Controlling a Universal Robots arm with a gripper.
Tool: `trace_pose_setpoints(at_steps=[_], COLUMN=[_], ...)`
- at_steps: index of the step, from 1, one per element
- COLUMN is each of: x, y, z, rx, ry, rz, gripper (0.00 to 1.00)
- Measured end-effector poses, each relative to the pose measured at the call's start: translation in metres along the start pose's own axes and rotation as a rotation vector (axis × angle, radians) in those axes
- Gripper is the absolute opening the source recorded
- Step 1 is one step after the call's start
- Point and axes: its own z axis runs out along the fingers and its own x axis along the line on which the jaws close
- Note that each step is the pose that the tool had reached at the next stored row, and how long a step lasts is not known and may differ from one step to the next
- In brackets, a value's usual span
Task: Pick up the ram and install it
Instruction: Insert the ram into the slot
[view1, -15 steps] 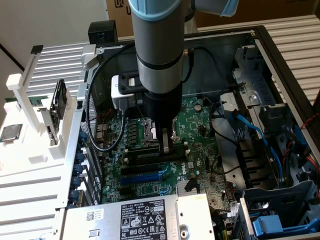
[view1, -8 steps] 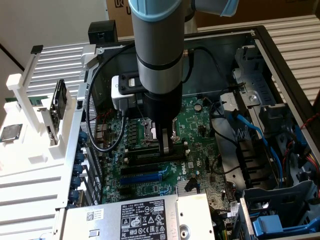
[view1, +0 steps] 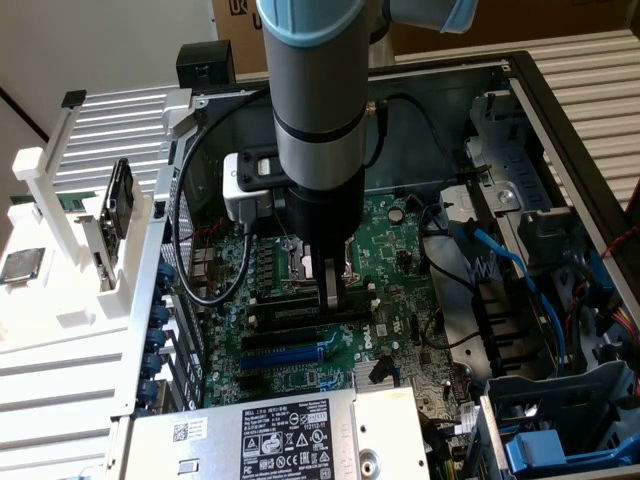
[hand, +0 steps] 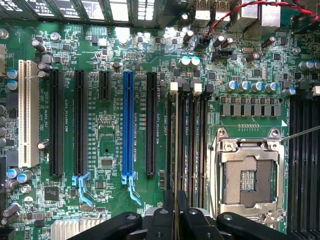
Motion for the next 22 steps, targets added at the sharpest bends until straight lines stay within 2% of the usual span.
trace_pose_setpoints(at_steps=[11, 14, 15, 22], x=[0.0000, 0.0000, 0.0000, 0.0000], y=[0.0000, 0.0000, 0.0000, 0.0000], z=[0.0000, 0.0000, 0.0000, -0.0001], rx=[0.0000, 0.0000, 0.0000, 0.0000], ry=[0.0000, 0.0000, 0.0001, 0.0000], rz=[0.000, 0.000, 0.000, 0.000], gripper=[0.14, 0.15, 0.22, 0.22])
